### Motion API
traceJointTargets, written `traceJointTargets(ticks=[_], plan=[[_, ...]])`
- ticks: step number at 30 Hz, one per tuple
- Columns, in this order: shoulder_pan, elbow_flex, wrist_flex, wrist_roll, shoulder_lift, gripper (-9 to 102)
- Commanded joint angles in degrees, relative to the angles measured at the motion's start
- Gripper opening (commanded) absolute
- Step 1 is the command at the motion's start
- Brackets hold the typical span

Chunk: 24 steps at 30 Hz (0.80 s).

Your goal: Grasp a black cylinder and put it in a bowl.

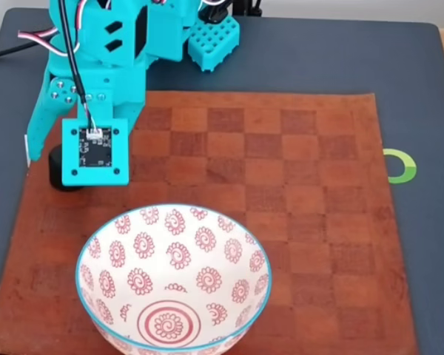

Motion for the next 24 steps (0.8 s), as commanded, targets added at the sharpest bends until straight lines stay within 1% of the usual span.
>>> traceJointTargets(ticks=[1, 8, 24], plan=[[0.35, -1.67, -0.97, 0.44, 0.26, 32], [2.20, -0.79, -0.88, -0.44, 0.18, 32], [1.85, -1.76, -0.97, 0.35, -4.04, 32]])
